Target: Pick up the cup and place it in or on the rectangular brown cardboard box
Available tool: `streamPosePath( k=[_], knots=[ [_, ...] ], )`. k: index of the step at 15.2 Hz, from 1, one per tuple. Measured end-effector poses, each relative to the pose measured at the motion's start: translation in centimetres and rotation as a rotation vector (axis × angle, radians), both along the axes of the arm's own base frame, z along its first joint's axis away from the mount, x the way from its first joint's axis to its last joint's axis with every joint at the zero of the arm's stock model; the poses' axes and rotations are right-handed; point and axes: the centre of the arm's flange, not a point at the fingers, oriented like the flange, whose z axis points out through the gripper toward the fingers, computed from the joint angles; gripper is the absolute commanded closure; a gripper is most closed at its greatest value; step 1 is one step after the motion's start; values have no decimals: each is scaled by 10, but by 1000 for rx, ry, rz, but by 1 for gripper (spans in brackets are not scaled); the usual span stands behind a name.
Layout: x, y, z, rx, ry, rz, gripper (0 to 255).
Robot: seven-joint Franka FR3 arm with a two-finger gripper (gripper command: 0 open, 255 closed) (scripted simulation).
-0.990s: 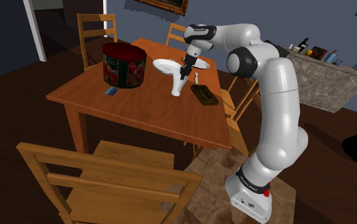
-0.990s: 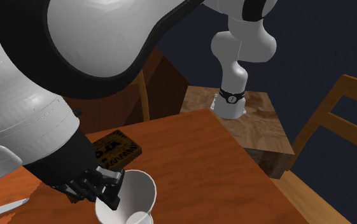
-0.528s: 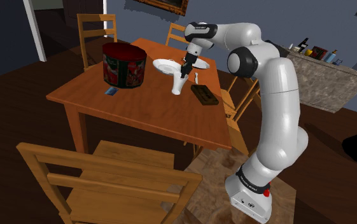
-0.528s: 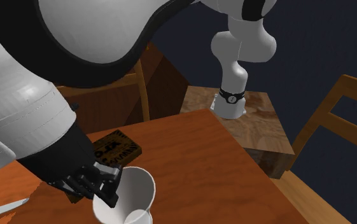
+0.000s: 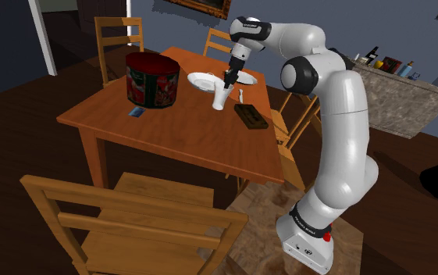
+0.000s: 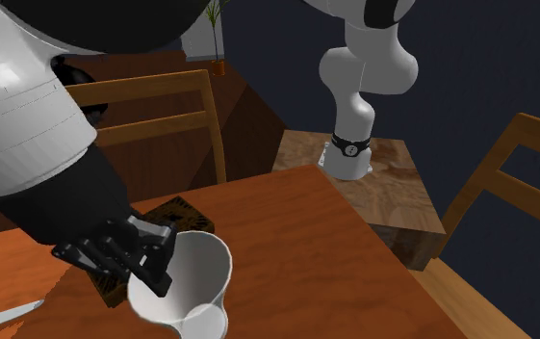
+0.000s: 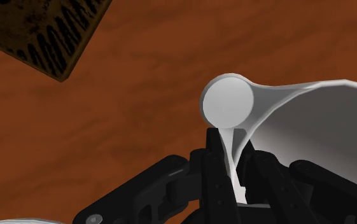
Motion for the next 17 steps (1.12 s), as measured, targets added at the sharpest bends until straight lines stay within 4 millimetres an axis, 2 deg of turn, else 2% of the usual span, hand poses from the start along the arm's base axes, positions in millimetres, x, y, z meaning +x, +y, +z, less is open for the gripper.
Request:
streamPosePath(
  k=[12, 17],
  knots=[
    [0, 1, 63, 0, 0, 0, 255],
    [-32, -38, 78, 0, 0, 0, 255]
  ],
)
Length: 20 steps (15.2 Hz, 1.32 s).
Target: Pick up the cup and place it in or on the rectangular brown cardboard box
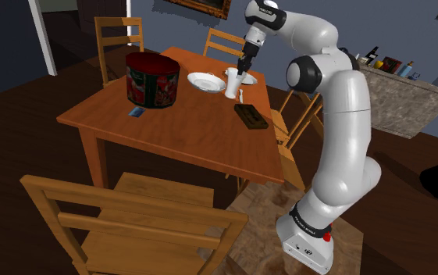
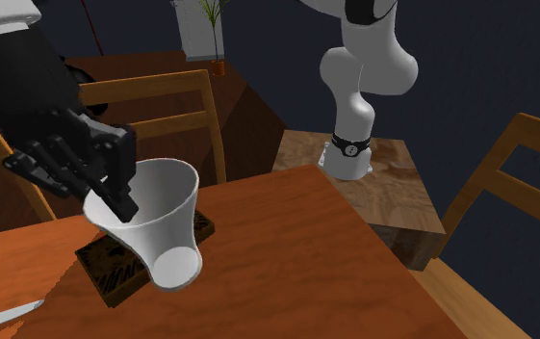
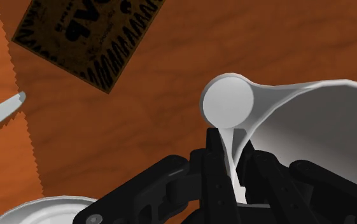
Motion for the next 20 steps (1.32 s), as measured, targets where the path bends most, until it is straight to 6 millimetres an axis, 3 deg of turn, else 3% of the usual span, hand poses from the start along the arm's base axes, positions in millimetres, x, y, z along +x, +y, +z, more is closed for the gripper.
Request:
streamPosePath(
  k=[12, 20],
  knots=[
    [-96, -125, 32, 0, 0, -1, 255],
    [-103, -135, -5, 1, 1, 1, 255]
  ],
)
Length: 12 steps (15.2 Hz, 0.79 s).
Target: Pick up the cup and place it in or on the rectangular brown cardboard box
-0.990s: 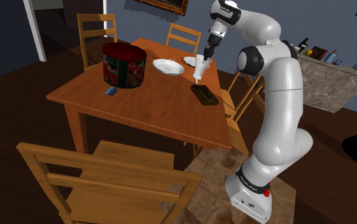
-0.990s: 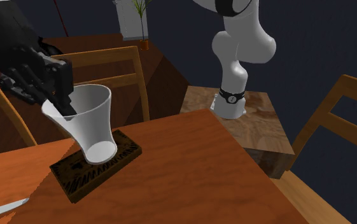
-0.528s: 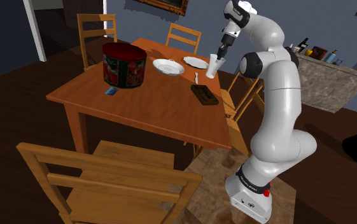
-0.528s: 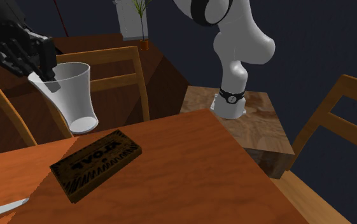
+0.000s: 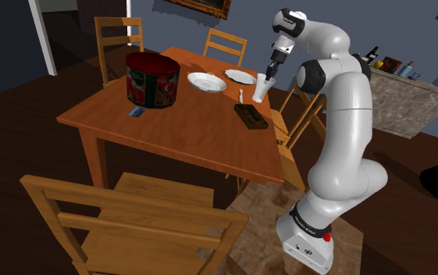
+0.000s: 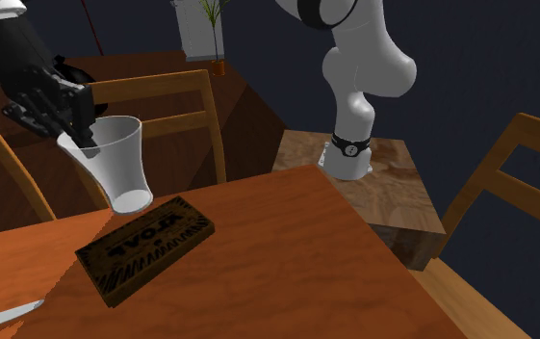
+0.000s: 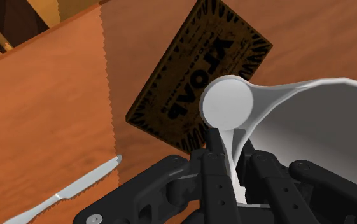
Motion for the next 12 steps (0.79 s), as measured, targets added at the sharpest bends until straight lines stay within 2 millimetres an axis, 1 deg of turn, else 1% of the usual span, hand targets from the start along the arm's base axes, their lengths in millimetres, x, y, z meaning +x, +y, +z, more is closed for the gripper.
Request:
streamPosePath(
  k=[12],
  knots=[
    [1, 1, -64, 0, 0, 0, 255]
  ],
)
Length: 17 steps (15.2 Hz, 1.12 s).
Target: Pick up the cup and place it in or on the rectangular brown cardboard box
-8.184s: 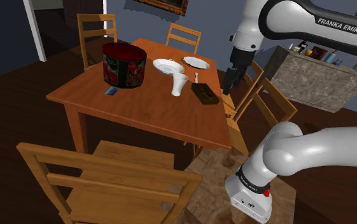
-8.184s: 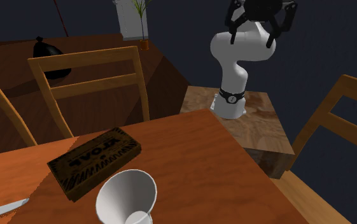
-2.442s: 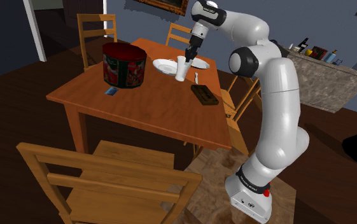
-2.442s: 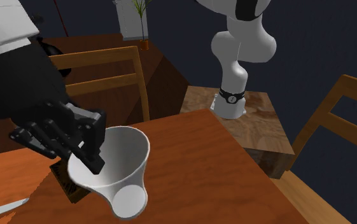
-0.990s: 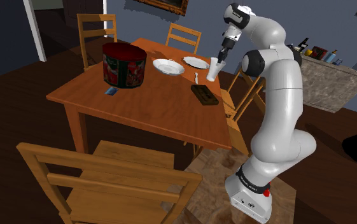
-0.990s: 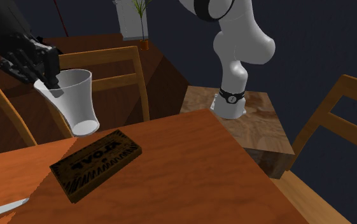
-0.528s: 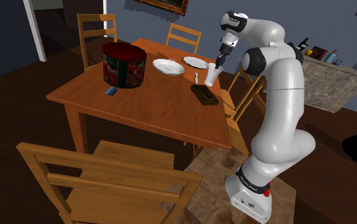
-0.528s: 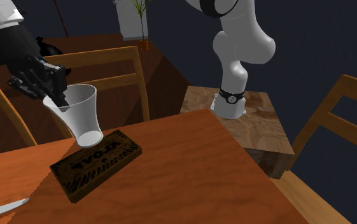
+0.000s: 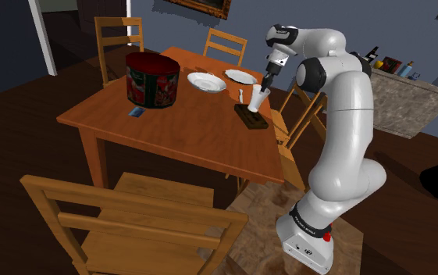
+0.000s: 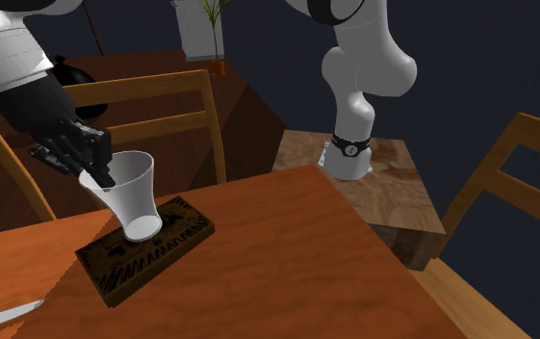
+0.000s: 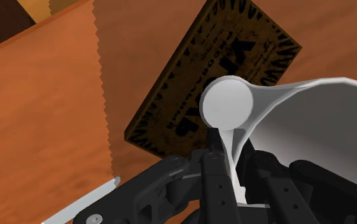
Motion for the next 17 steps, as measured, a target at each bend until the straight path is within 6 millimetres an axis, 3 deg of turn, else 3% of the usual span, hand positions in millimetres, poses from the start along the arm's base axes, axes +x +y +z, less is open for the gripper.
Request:
streamPosePath(
  k=[8, 9, 15, 17],
  knots=[
    [-2, -1, -10, 0, 0, 0, 255],
    [-2, -1, -10, 0, 0, 0, 0],
    [-2, -1, -10, -1, 0, 0, 0],
    [-2, -5, 6, -1, -1, -1, 0]
  ],
)
